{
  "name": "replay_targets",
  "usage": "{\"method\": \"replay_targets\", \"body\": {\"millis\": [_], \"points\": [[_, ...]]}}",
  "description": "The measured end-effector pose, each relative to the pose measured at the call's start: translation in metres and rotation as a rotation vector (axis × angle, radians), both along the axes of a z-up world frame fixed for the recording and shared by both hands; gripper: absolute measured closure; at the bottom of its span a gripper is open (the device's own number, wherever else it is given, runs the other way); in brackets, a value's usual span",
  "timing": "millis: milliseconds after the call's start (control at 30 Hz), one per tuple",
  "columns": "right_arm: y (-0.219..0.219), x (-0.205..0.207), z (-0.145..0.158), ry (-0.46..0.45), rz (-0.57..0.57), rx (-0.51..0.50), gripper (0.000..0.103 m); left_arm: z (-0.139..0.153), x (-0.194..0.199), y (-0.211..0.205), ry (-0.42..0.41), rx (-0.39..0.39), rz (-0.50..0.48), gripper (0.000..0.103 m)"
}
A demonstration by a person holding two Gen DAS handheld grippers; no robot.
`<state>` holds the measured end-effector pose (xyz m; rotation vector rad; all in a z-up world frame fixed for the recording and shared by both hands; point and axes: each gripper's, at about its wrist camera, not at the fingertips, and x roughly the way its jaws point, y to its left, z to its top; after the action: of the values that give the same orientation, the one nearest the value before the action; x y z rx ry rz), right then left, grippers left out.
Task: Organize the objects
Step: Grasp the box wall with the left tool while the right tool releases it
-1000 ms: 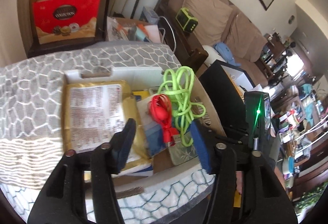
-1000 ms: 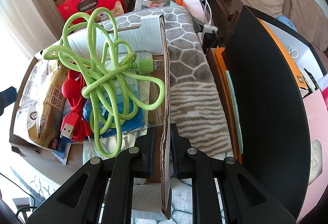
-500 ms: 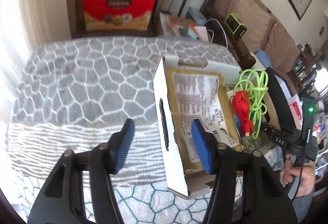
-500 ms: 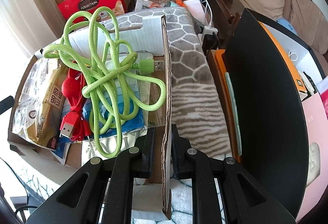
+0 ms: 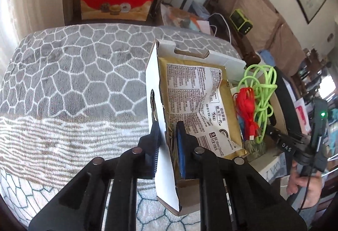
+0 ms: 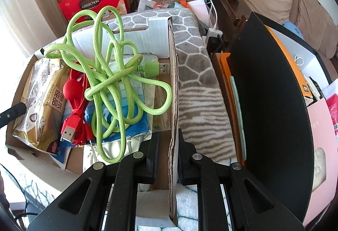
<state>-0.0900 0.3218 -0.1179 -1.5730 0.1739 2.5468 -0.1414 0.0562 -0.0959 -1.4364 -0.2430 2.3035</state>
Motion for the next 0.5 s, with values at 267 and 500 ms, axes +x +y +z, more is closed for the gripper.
{"method": "replay_targets", "body": {"millis": [267,500], "points": [[-0.023,-0.006,0.022,0.048,0.037,-0.002,0.089,0.029,0.004,-0.033,0.065,0.034,0.044,0.089],[-0.062,-0.021,0.029,0.052,0.104,0.001,0.089,0.037,0.003,-0.075,0.077,0.03,0.103,0.089]]}}
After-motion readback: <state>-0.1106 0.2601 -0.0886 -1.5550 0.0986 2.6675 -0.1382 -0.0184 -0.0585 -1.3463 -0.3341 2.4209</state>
